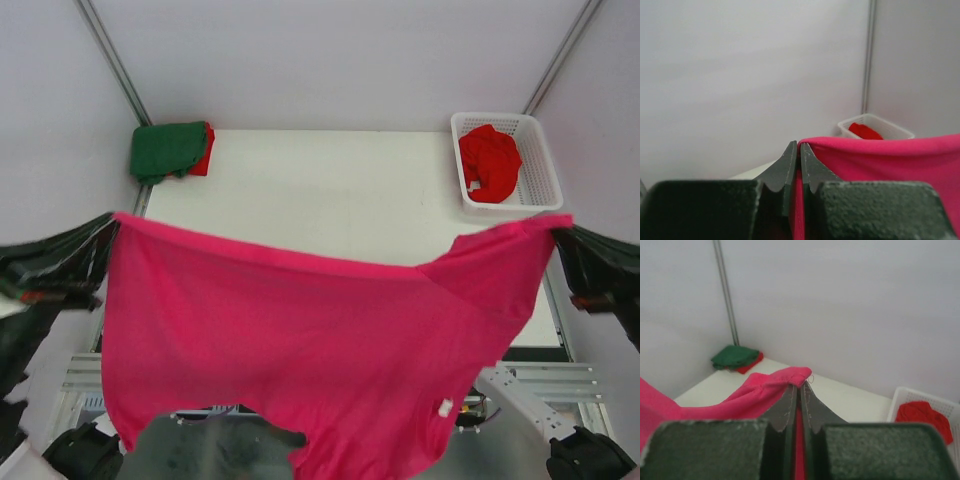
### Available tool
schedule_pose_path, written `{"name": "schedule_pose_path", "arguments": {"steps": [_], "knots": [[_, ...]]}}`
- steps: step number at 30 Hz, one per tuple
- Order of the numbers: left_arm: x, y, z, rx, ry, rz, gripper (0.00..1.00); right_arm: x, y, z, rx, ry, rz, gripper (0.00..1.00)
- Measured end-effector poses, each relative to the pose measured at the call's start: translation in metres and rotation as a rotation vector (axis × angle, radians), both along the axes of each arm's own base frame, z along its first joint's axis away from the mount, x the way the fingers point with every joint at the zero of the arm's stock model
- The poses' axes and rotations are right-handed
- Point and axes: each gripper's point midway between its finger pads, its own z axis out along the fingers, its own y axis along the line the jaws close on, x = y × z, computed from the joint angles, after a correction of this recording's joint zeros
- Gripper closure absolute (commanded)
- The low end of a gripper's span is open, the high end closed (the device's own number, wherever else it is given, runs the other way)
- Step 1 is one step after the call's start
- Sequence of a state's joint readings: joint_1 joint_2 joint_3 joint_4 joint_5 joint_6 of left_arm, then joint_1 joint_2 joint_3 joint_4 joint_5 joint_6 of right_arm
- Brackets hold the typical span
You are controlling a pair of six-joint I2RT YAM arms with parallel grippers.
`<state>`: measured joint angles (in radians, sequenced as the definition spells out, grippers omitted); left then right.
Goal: Fold and stack the t-shirts
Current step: Flatten out the tshirt
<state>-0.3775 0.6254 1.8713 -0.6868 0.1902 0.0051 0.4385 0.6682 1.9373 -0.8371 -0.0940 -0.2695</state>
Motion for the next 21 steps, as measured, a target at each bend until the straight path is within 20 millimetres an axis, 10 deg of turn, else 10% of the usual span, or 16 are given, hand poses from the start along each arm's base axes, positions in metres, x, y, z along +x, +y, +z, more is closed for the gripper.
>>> {"name": "schedule_pose_path", "arguments": {"steps": [4,7,11,16,21], "knots": [[0.094,-0.025,-0.03,0.069,0.105,0.066,1.0,0.082,0.024,-0.032,-0.063,0.125,-0.075,0.99],[0.182,-0.051,-0.095,0.145,0.265,0.113,1.0,0.154,0.049,-0.092,-0.145,0.277,-0.119,0.99],[0.291,-0.077,-0.273,0.321,0.619,0.195,1.0,0.227,0.077,-0.21,-0.266,0.526,-0.147,0.99],[0.327,-0.073,-0.407,0.47,0.861,0.283,1.0,0.264,0.086,-0.336,-0.378,0.792,-0.182,0.99],[0.36,-0.066,-0.422,0.5,0.829,0.355,1.0,0.29,0.085,-0.363,-0.381,0.834,-0.237,0.99]]}}
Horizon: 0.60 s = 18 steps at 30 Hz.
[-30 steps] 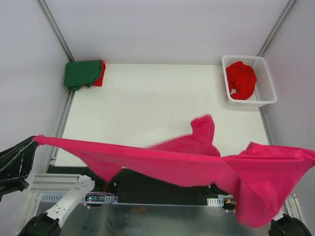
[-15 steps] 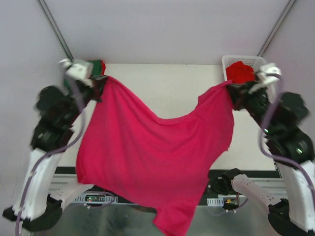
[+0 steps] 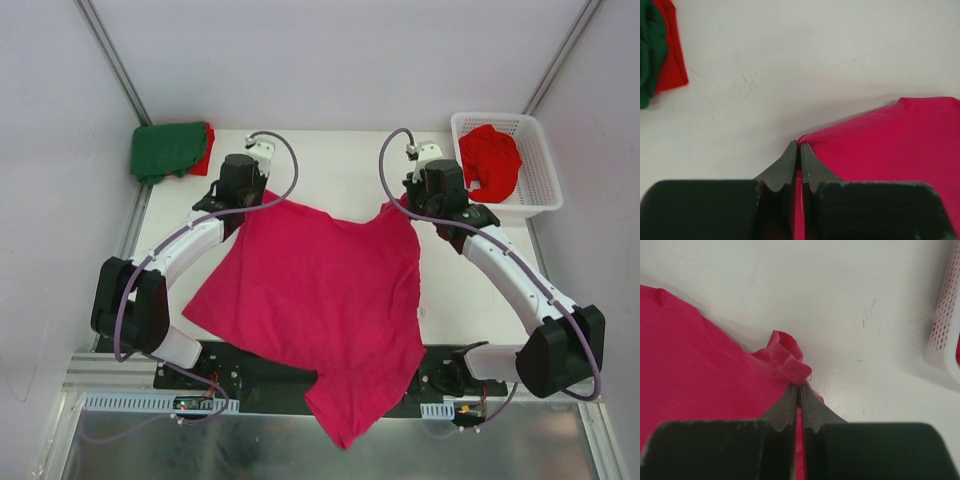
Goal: Fold and stack the t-shirts
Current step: Flatten out the tshirt
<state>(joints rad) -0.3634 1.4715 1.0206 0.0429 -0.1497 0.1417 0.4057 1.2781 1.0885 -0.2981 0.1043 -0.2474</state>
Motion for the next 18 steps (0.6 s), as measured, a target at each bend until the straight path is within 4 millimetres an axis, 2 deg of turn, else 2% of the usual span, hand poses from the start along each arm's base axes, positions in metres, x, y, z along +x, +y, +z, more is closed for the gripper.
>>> {"name": "schedule_pose_path", "arguments": {"steps": [6,9,13,18], "knots": [[0.042,0.024,0.043,0.004,-0.144,0.069,1.0,0.039,-0.007,0.012,-0.002,-0.059,-0.077,0.99],[0.057,0.041,0.052,0.014,-0.178,0.104,1.0,0.058,-0.011,0.014,-0.01,-0.076,-0.112,0.99],[0.068,0.054,0.036,0.048,-0.155,0.13,1.0,0.074,-0.017,0.002,-0.03,-0.062,-0.148,0.99],[0.074,0.055,0.004,0.081,-0.093,0.129,1.0,0.087,-0.025,-0.018,-0.063,-0.033,-0.189,0.99]]}}
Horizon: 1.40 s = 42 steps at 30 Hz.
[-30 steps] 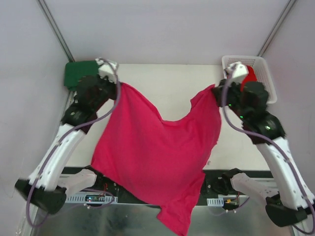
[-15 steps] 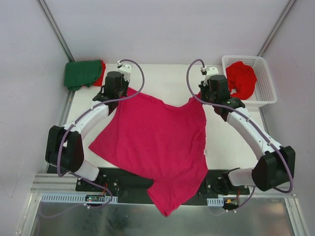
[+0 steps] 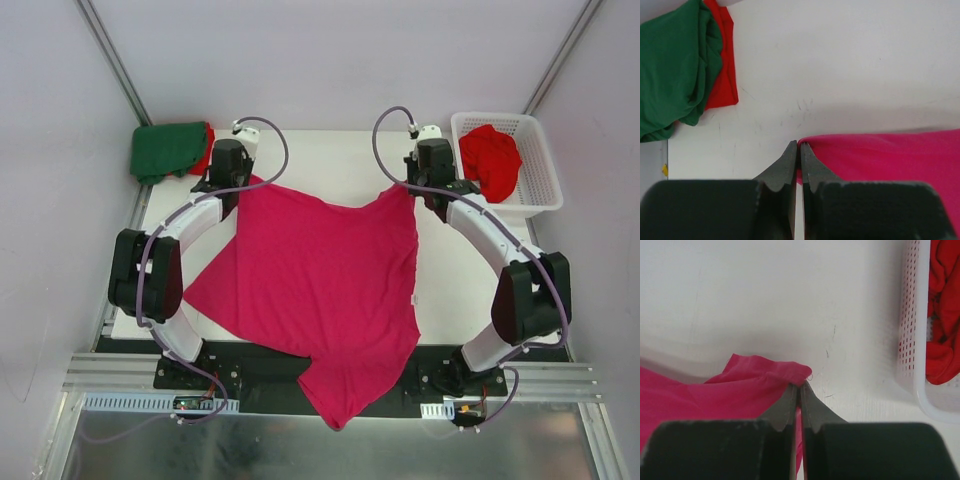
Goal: Fold and stack the t-shirts
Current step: Flatten out the tshirt
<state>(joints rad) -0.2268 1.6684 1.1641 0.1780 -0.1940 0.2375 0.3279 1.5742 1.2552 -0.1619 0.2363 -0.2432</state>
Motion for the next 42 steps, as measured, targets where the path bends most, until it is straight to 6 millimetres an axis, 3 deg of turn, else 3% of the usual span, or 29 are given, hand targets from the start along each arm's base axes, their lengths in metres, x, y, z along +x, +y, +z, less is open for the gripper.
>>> {"name": "schedule_pose_path", "arguments": {"steps": [6,20,22,23,24,25,26,27,28,30,32,38,42], "knots": [[0.015,0.002,-0.013,0.017,0.012,0.021,1.0,0.022,-0.009,-0.007,-0.04,-0.009,-0.061,0.99],[0.048,0.012,-0.03,0.053,-0.044,0.096,1.0,0.079,-0.006,-0.017,-0.111,-0.076,-0.095,0.99],[0.05,0.014,-0.028,0.058,-0.059,0.108,0.93,0.085,-0.007,-0.013,-0.127,-0.091,-0.097,0.98],[0.052,0.015,-0.026,0.062,-0.068,0.115,0.87,0.089,-0.007,-0.009,-0.132,-0.101,-0.098,0.93],[0.053,0.016,-0.025,0.068,-0.073,0.117,0.57,0.092,-0.007,-0.007,-0.136,-0.108,-0.1,0.78],[0.055,0.017,-0.023,0.076,-0.081,0.127,0.29,0.096,-0.007,-0.002,-0.14,-0.119,-0.103,0.69],[0.059,0.019,-0.021,0.086,-0.091,0.133,0.17,0.101,-0.007,0.005,-0.146,-0.135,-0.104,0.57],[0.062,0.021,-0.018,0.094,-0.101,0.146,0.09,0.104,-0.007,0.009,-0.144,-0.145,-0.109,0.22],[0.066,0.022,-0.017,0.098,-0.108,0.159,0.01,0.105,-0.007,0.013,-0.148,-0.153,-0.111,0.12],[0.068,0.029,-0.014,0.116,-0.12,0.197,0.01,0.107,-0.009,0.019,-0.159,-0.168,-0.12,0.02],[0.068,0.034,-0.011,0.13,-0.129,0.229,0.01,0.107,-0.012,0.021,-0.169,-0.172,-0.129,0.0],[0.064,0.047,-0.004,0.164,-0.143,0.294,0.01,0.104,-0.018,0.022,-0.187,-0.167,-0.155,0.04],[0.046,0.049,0.008,0.132,-0.135,0.301,0.01,0.084,-0.023,0.027,-0.159,-0.139,-0.179,0.04]]}}
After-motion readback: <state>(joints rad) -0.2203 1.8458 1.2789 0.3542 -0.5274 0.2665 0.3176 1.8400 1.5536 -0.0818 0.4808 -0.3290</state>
